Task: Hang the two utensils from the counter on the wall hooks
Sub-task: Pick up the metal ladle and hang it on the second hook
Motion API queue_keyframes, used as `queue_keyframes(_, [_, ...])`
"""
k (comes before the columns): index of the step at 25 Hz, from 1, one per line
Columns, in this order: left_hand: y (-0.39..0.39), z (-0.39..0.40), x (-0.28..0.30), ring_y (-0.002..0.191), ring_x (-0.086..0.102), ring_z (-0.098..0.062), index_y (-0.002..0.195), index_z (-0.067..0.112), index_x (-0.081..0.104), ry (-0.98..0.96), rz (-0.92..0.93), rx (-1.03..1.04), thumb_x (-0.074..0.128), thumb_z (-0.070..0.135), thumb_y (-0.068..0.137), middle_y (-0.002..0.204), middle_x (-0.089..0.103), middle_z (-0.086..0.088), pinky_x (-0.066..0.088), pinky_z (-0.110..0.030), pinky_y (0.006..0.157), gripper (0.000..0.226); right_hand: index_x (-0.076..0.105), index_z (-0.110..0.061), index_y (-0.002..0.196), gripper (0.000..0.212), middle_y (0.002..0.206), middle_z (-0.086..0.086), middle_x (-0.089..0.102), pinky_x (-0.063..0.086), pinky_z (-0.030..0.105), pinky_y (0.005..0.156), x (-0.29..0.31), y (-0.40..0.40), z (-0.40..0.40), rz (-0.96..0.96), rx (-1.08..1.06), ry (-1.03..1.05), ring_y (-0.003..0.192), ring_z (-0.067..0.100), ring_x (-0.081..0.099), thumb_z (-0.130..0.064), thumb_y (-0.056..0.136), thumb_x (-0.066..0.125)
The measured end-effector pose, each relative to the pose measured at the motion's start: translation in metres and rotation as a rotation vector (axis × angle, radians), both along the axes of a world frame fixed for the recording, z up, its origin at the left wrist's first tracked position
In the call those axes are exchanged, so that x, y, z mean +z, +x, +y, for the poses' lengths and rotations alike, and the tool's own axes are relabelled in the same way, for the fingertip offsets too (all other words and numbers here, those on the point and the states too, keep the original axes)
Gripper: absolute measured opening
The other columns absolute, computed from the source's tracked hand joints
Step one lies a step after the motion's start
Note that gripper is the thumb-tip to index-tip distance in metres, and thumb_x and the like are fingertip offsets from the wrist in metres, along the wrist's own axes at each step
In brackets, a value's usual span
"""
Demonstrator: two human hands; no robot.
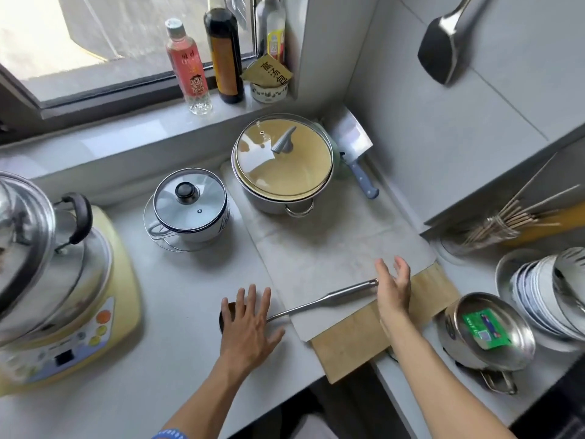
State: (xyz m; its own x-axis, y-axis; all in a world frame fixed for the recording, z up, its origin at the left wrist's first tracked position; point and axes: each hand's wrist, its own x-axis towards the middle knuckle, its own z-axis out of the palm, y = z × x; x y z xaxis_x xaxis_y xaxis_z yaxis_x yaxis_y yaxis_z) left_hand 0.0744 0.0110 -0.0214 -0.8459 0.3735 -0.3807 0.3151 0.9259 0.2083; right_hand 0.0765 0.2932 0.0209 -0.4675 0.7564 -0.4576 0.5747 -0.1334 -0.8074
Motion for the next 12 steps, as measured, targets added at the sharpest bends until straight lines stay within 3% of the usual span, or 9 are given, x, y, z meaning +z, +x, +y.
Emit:
queue_keyframes(4, [0.006, -0.001, -0.007, 0.149, 0.000, -0.034, 0.151, 0.028, -0.007, -0.012, 0.015, -0.024, 0.035, 0.070, 0.085, 0.163, 0.004, -0.010, -0.008, -0.058, 0.116, 0.088, 0.045, -0.020, 0.137, 0.054, 0.104, 0.001, 0.060, 0.041, 0.042, 0.097, -0.016, -0.007, -0.001, 0.144, -0.302, -0.447, 0.092, 0.017, 0.059, -0.032, 0.087, 0.060])
queue_keyframes(8, [0.006, -0.008, -0.011, 0.149, 0.002, -0.034, 0.151, 0.031, -0.001, -0.029, -0.020, -0.042, 0.042, 0.066, 0.085, 0.163, 0.008, -0.009, -0.010, -0.056, 0.113, 0.086, 0.050, -0.017, 0.130, 0.042, 0.113, 0.005, 0.064, 0.047, 0.039, 0.092, -0.028, -0.003, -0.021, 0.273, -0.361, -0.762, 0.099, 0.025, 0.065, -0.025, 0.089, 0.057])
queue_keyframes(10, [0.006, -0.013, -0.010, 0.146, 0.017, -0.038, 0.150, 0.033, 0.015, -0.040, -0.055, -0.080, 0.055, 0.062, 0.081, 0.160, 0.022, -0.011, 0.003, -0.061, 0.114, 0.085, 0.054, -0.019, 0.119, 0.030, 0.112, 0.008, 0.066, 0.050, 0.039, 0.085, -0.030, -0.002, -0.037, 0.297, -0.328, -0.860, 0.100, 0.026, 0.065, -0.022, 0.090, 0.056])
queue_keyframes(12, [0.006, -0.020, -0.010, 0.137, 0.038, -0.041, 0.146, 0.032, 0.032, -0.055, -0.079, -0.150, 0.071, 0.057, 0.071, 0.151, 0.040, -0.014, 0.030, -0.066, 0.107, 0.088, 0.057, -0.023, 0.111, 0.021, 0.111, 0.009, 0.067, 0.050, 0.041, 0.087, -0.034, -0.001, -0.061, 0.272, -0.250, -0.940, 0.101, 0.028, 0.065, -0.020, 0.090, 0.055])
